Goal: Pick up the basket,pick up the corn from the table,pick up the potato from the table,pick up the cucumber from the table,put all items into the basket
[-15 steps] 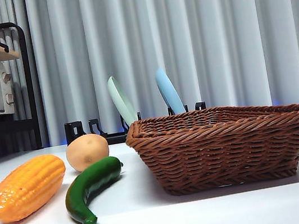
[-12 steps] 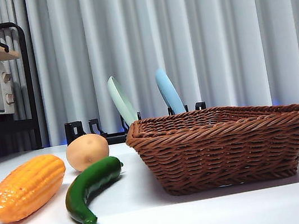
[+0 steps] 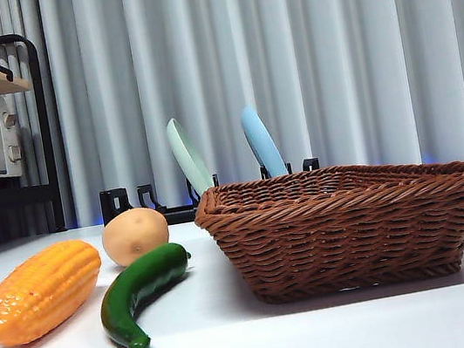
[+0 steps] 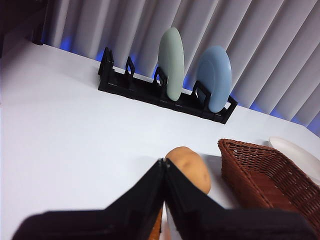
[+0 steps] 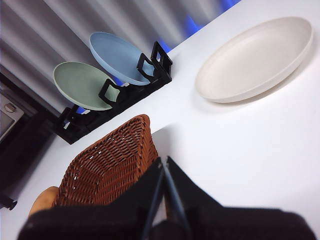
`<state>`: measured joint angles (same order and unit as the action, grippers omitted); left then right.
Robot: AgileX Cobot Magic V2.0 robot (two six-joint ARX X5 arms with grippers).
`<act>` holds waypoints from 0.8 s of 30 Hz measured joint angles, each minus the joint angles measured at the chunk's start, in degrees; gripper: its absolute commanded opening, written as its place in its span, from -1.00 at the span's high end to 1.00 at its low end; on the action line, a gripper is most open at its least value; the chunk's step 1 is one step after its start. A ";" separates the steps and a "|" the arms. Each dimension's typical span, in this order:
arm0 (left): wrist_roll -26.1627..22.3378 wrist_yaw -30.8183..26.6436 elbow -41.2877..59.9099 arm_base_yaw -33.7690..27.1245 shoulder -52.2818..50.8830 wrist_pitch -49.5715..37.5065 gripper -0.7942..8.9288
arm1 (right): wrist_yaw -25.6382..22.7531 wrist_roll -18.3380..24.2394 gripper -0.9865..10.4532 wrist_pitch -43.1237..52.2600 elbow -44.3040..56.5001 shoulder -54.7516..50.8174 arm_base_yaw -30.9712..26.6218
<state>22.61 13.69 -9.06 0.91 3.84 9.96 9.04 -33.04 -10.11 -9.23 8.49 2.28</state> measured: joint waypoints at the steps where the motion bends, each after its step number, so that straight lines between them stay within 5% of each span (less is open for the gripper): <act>1: -0.02 0.00 -1.11 0.00 1.33 0.31 0.85 | 0.00 0.24 0.85 0.00 -1.20 1.73 0.00; 14: -3.72 6.12 -19.69 0.00 25.18 3.65 0.85 | 8.68 9.38 0.84 -0.37 -20.59 27.96 0.00; 24: -8.15 17.55 -32.17 0.00 43.12 12.81 0.84 | 18.97 19.89 0.82 -13.00 -35.76 46.21 0.00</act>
<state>14.46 31.24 -41.23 0.91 46.96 22.76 28.01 -13.15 -23.11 -44.99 54.70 2.28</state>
